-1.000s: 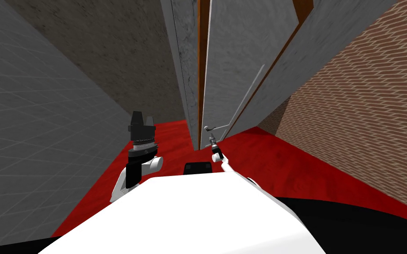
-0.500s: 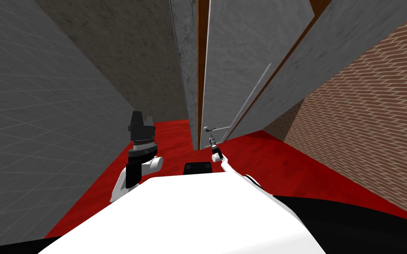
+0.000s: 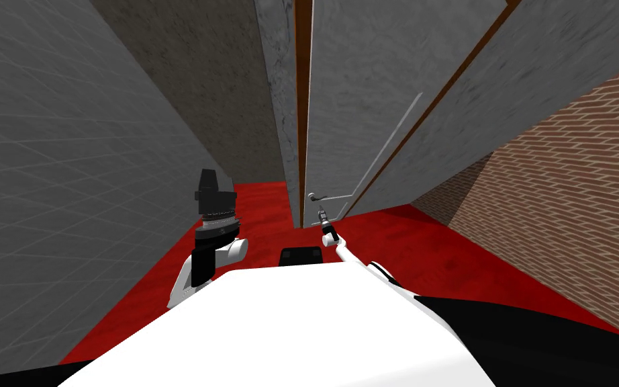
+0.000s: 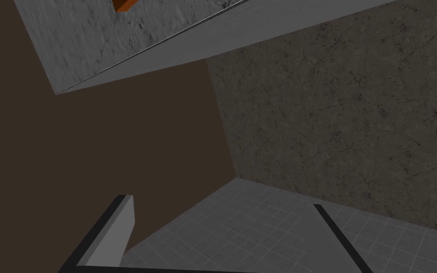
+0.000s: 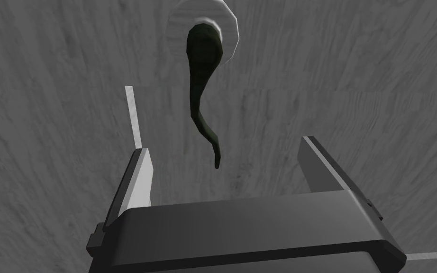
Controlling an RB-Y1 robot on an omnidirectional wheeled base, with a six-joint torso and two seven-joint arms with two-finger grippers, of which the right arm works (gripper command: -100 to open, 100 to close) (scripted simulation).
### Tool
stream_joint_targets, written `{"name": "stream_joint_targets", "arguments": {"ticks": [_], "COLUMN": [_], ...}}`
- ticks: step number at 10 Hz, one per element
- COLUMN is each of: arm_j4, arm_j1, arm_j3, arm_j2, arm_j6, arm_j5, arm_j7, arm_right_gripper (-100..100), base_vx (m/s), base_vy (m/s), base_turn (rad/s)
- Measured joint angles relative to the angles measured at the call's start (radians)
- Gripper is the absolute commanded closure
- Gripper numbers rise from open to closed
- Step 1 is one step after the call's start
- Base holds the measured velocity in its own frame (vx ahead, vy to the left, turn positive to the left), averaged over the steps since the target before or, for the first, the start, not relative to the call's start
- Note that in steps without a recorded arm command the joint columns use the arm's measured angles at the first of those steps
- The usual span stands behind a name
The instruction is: Push the door open
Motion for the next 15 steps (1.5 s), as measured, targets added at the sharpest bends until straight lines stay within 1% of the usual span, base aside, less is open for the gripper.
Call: {"name": "stream_joint_targets", "arguments": {"ticks": [3,7,9,10,15], "arm_j4": [0.012,0.034,0.045,0.046,0.048], "arm_j1": [-0.004,-0.012,-0.017,-0.017,-0.015], "arm_j3": [-0.006,-0.023,-0.031,-0.032,-0.031], "arm_j2": [0.004,0.016,0.022,0.022,0.022], "arm_j6": [-0.004,-0.011,-0.015,-0.015,-0.012], "arm_j5": [0.003,0.014,0.019,0.019,0.019], "arm_j7": [-0.002,-0.009,-0.012,-0.012,-0.013], "arm_right_gripper": [-100,-100,-100,100,100], "base_vx": [0.167,0.2,0.121,-0.008,-0.014], "base_vy": [0.006,0.027,0.019,-0.001,-0.004], "base_turn": [0.036,0.036,0.017,-0.005,0.0]}}
